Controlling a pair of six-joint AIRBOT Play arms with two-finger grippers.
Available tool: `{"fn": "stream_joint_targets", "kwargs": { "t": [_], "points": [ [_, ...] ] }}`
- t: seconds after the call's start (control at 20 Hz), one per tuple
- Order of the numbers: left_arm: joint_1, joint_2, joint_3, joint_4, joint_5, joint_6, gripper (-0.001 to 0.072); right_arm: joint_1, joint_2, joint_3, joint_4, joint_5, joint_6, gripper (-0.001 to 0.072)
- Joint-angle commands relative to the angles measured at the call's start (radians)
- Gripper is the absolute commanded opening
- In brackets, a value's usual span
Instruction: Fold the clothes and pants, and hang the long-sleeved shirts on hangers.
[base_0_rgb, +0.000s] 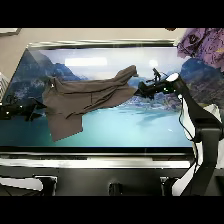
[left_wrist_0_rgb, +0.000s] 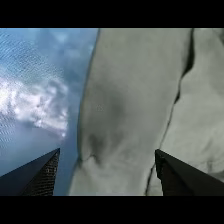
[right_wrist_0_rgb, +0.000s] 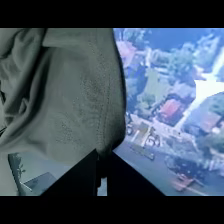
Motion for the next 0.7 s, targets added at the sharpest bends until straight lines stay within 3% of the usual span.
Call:
{"fn": "stream_joint_targets", "kwargs": {
  "t": [0.0,0.15,0.25,0.3,0.35,0.45,0.65],
  "points": [
    [-0.013,-0.032,-0.003,-0.011,0.003,0.009,0.0708,0.001,0.029,0.001,0.0,-0.002,0.0,0.0039],
    [-0.044,-0.05,-0.003,-0.011,-0.005,0.011,0.0676,0.001,0.056,0.001,0.0,-0.002,0.0,0.0039],
    [-0.069,-0.065,-0.003,-0.019,-0.017,0.013,0.0328,0.001,0.078,0.001,0.001,0.0,0.0,0.0039],
    [-0.079,-0.069,-0.003,-0.039,-0.027,0.035,0.0116,0.001,0.089,0.001,0.001,0.002,0.0,0.0039],
    [-0.086,-0.066,-0.001,-0.072,-0.034,0.064,0.0021,0.001,0.105,0.001,0.001,0.003,0.001,0.0039],
    [-0.093,-0.045,0.032,-0.149,-0.056,0.087,0.0019,0.001,0.149,0.001,0.002,-0.001,0.0,0.0038],
    [-0.116,0.068,0.258,-0.157,-0.108,0.065,0.0018,0.001,0.273,0.107,-0.068,-0.019,0.03,0.0037]
  ]
}}
